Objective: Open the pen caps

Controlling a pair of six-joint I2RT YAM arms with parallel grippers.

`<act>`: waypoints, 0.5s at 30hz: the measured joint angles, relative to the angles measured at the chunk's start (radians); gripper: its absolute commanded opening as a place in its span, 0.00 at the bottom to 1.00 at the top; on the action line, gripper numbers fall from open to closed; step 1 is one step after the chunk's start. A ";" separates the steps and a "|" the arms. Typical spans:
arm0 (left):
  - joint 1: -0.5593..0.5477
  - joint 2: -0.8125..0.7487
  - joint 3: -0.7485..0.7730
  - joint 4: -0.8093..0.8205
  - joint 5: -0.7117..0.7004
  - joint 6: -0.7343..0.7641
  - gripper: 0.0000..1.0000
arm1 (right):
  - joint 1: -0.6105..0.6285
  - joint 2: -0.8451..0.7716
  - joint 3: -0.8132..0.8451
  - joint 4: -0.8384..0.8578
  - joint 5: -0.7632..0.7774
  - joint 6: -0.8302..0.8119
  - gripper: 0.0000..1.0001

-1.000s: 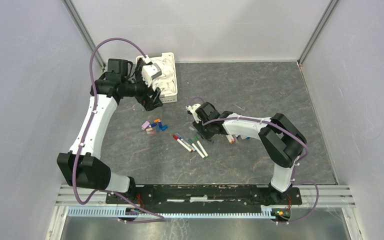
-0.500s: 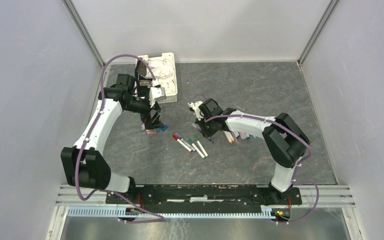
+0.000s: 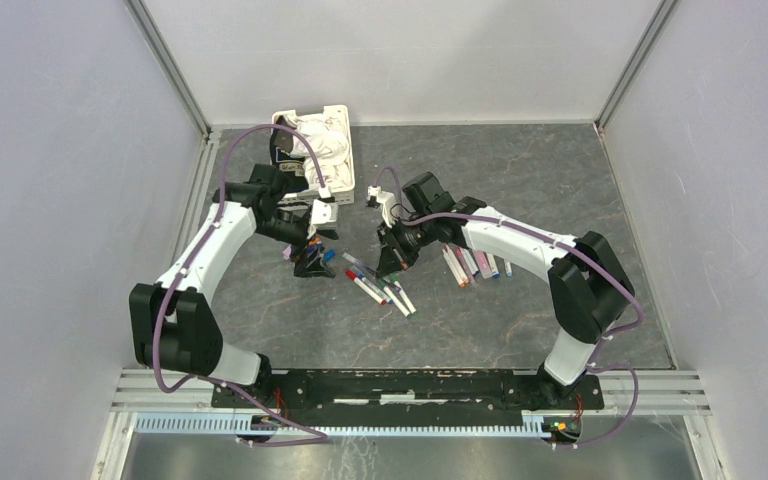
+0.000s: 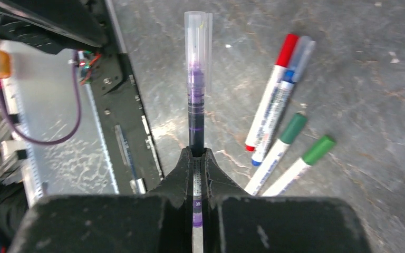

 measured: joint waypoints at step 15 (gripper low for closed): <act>-0.120 -0.008 -0.056 0.011 -0.057 0.049 0.65 | 0.002 0.058 0.084 -0.005 -0.229 0.051 0.00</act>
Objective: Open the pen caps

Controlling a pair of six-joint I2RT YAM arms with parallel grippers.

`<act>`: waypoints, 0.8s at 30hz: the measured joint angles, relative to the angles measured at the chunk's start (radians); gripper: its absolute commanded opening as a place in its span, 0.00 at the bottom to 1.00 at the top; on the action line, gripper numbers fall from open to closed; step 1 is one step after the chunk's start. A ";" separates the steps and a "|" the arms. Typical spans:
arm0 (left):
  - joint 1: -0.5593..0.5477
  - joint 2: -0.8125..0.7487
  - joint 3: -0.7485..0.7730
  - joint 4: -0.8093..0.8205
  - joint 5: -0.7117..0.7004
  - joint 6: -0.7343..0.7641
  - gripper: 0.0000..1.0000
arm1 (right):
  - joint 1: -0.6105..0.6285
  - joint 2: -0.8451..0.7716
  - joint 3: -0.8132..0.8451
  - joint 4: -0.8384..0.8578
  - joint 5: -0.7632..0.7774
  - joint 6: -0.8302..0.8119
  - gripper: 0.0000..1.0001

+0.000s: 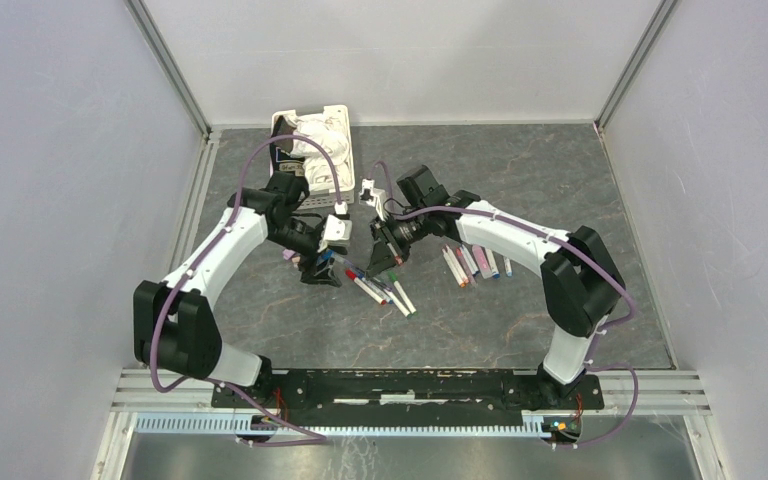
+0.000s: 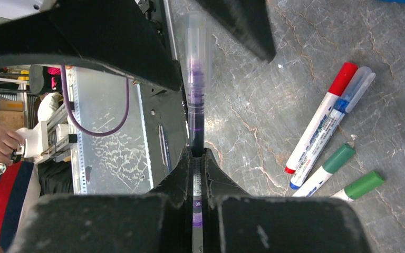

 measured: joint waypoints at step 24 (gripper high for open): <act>-0.101 -0.039 -0.029 0.034 -0.161 0.030 0.02 | 0.039 0.147 0.079 0.022 -0.073 0.109 0.35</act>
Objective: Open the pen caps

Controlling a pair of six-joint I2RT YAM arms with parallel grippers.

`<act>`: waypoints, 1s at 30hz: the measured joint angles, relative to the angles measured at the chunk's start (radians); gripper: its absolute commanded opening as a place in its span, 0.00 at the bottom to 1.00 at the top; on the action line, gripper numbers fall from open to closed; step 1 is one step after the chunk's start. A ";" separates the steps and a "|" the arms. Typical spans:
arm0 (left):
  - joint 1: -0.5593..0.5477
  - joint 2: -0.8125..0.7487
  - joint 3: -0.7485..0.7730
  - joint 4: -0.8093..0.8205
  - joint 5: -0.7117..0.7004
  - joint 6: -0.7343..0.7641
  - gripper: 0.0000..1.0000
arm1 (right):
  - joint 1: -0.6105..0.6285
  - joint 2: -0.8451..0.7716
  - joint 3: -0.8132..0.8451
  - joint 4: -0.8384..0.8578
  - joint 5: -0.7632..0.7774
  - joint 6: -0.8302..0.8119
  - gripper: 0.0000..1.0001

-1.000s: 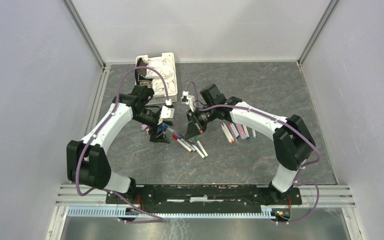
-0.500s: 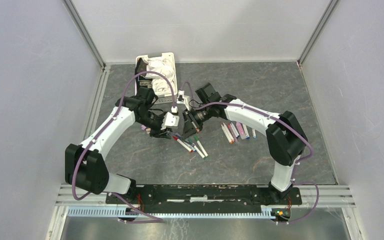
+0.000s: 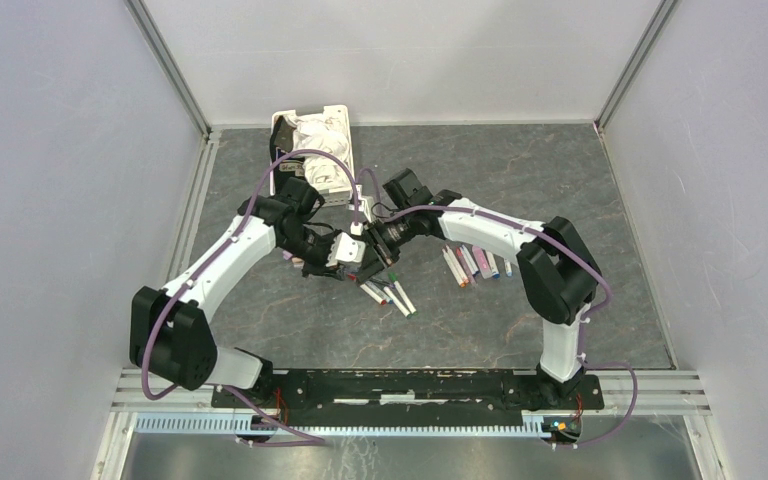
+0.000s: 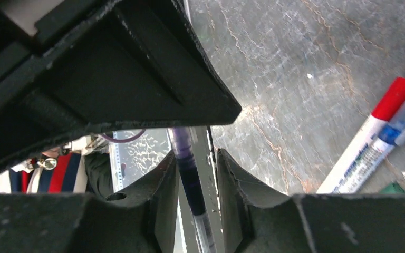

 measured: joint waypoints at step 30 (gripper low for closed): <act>0.264 0.123 0.105 -0.054 -0.142 0.128 0.02 | -0.106 -0.204 -0.277 -0.079 0.175 -0.108 0.00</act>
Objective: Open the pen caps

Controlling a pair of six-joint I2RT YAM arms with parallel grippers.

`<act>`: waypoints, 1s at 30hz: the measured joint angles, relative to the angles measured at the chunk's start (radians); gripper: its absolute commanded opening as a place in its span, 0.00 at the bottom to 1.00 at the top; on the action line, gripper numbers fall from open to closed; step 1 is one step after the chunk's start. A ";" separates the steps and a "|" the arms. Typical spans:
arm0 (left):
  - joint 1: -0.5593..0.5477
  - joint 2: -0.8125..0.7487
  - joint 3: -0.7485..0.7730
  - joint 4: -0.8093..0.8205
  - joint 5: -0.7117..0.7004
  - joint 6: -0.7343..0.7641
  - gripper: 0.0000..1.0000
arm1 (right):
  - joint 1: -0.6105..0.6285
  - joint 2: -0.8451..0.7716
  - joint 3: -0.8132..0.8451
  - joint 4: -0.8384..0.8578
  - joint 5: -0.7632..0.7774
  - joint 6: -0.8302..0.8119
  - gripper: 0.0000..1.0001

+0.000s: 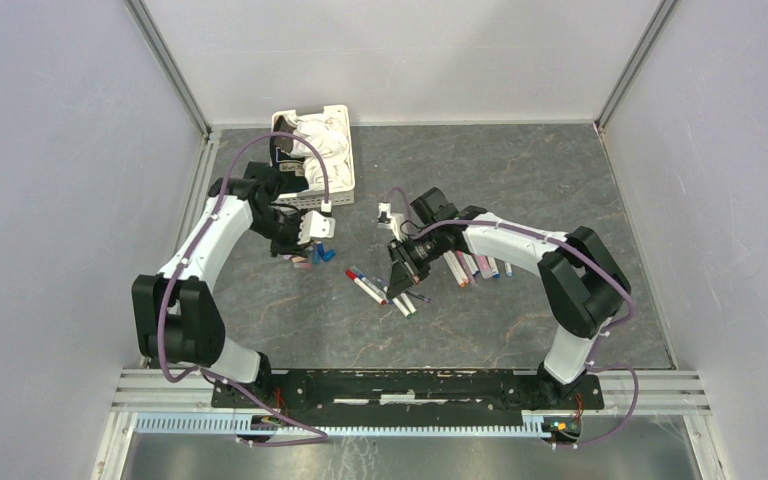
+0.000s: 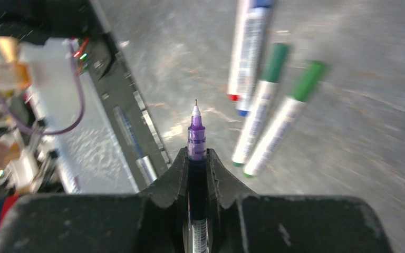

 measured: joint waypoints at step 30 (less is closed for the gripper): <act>-0.007 0.343 -0.015 0.247 0.097 -0.266 0.44 | -0.219 -0.123 -0.230 0.238 0.918 0.034 0.00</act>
